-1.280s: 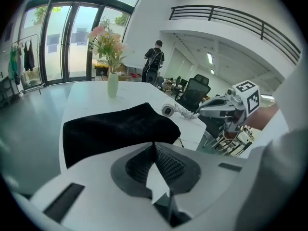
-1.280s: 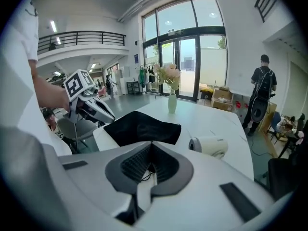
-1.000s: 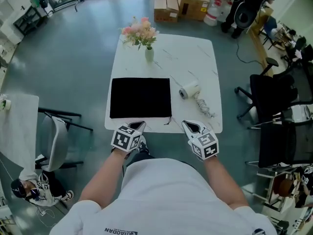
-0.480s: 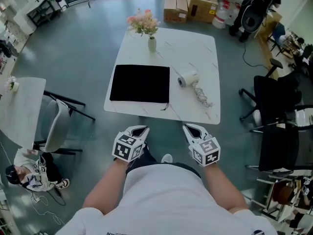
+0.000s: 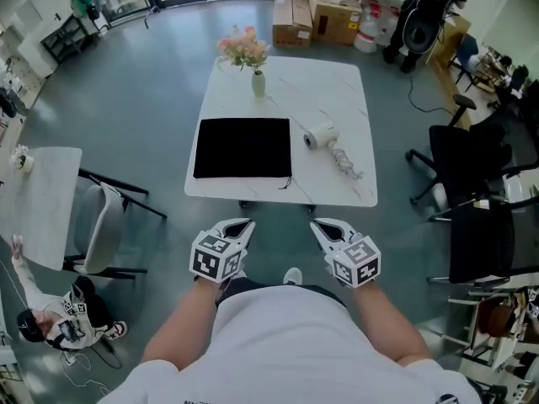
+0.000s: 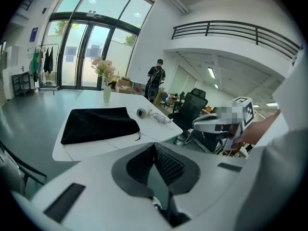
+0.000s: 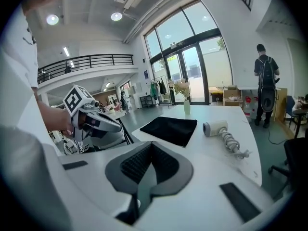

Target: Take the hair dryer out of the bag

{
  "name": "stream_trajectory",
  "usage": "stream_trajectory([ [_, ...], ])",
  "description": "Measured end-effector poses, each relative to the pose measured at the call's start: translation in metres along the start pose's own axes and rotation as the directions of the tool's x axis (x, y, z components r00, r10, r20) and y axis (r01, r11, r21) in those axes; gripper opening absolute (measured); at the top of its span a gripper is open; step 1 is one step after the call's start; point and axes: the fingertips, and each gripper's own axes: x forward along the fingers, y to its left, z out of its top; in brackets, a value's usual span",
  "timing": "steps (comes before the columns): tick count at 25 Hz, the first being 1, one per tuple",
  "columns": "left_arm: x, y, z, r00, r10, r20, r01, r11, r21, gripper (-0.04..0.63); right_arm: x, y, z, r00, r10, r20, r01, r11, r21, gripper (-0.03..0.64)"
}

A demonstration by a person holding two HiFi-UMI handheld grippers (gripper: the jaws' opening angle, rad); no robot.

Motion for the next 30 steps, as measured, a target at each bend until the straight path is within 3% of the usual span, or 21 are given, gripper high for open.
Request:
stream_trajectory([
  [6,-0.015,0.014,0.007,0.998,-0.045,-0.042,0.049,0.994,0.096,0.017,0.013,0.021,0.01,0.998,-0.063,0.001,0.063,0.996,0.068,0.017],
  [11,-0.032,0.029,0.011,0.997,-0.079,0.001,0.079,0.994,0.073,0.017,0.026,0.032,0.007,0.994,-0.112,0.002,0.112,0.989,0.095,0.017],
  [18,-0.046,0.044,-0.004,0.997,-0.073,-0.04,0.076,0.994,0.075,0.018,0.034,0.05,-0.002,0.991,-0.129,-0.033,0.132,0.986,0.101,0.015],
  [30,-0.049,0.043,-0.002,0.995,-0.086,-0.043,0.091,0.989,0.113,0.018,0.038,0.05,-0.004,0.987,-0.157,-0.035,0.16,0.981,0.113,0.015],
])
